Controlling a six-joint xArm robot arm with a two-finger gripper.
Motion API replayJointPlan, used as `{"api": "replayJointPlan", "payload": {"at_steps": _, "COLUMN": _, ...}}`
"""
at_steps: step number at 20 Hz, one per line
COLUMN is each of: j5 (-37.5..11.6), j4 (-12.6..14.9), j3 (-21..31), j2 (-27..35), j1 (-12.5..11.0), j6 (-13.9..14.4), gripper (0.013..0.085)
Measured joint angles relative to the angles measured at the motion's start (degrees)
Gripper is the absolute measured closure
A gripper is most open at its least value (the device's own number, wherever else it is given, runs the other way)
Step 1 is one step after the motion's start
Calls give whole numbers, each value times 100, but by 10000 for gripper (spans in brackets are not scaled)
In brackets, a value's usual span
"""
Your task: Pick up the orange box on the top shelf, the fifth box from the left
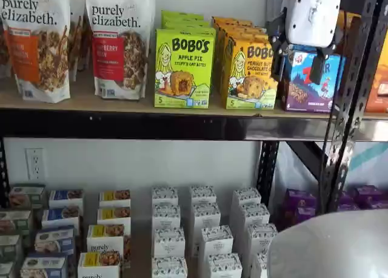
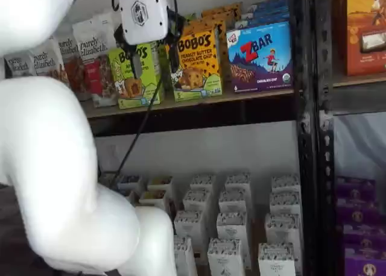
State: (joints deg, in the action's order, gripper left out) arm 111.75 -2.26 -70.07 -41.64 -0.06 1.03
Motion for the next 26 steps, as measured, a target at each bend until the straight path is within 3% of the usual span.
{"api": "replayJointPlan", "payload": {"at_steps": 10, "j5": -21, "j4": -73, "j3": -7, "j2": 7, "j1": -44, "j6": -18, "gripper": 130}}
{"api": "replayJointPlan", "payload": {"at_steps": 22, "j5": -819, "j4": 53, "j3": 82, "j2": 189, "j1": 1, "j6": -26, "gripper": 130}}
{"api": "replayJointPlan", "payload": {"at_steps": 26, "j5": -1266, "j4": -110, "j3": 74, "j2": 402, "j1": -160, "j6": -162, "gripper": 130}}
